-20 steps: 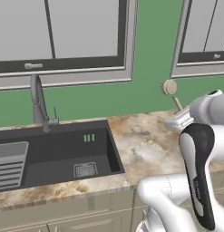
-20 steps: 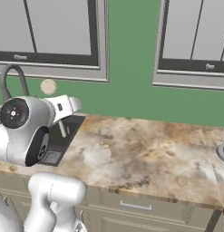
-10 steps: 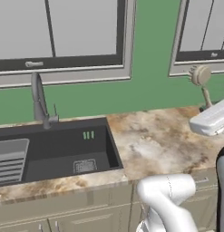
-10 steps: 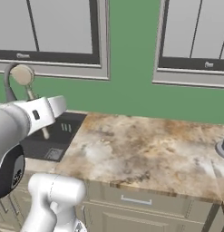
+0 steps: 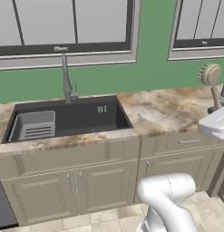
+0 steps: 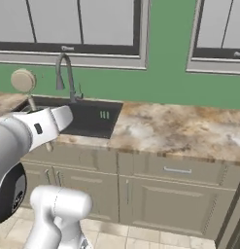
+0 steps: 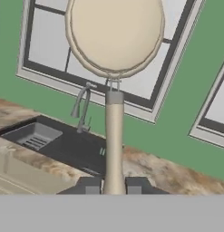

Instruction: Grab the spray bottle from the cabinet, then place it next to the cutting board for sanitizing. Then grab the dish brush from the countertop next to the sink and place it next to the cutting board.

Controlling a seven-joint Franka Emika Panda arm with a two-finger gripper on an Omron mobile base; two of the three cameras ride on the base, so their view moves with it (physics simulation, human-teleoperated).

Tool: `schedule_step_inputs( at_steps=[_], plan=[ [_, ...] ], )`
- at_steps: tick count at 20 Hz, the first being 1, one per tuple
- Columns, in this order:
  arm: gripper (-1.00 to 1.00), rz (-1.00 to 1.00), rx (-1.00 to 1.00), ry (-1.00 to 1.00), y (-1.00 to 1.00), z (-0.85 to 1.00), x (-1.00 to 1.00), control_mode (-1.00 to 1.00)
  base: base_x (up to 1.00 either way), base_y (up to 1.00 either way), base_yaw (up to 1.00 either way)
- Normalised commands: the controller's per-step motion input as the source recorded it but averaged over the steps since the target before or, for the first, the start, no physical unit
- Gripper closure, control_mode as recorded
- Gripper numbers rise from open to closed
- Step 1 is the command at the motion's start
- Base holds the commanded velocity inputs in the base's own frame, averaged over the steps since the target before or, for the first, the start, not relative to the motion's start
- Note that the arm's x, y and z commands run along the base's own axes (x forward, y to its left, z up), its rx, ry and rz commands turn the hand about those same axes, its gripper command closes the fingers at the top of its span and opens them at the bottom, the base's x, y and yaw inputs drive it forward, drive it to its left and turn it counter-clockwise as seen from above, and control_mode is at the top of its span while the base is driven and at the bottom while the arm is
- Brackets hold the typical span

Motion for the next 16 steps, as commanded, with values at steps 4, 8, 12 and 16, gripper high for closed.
schedule_step_inputs(
  at_steps=[4, 8, 12, 16],
  plan=[
    [1.0, 0.0, 0.0, 0.0, 0.0, 0.0, 0.0, 1.0, -0.72, 1.0, -0.28],
    [1.0, 0.0, 0.0, 0.0, 0.0, 0.0, 0.0, 1.0, -0.56, 0.67, -0.61],
    [1.0, 0.0, 0.0, 0.0, 0.0, 0.0, 0.0, 1.0, -0.32, 0.22, -0.9],
    [1.0, 0.0, 0.0, 0.0, 0.0, 0.0, 0.0, 1.0, -0.33, 0.13, -0.97]
  ],
)
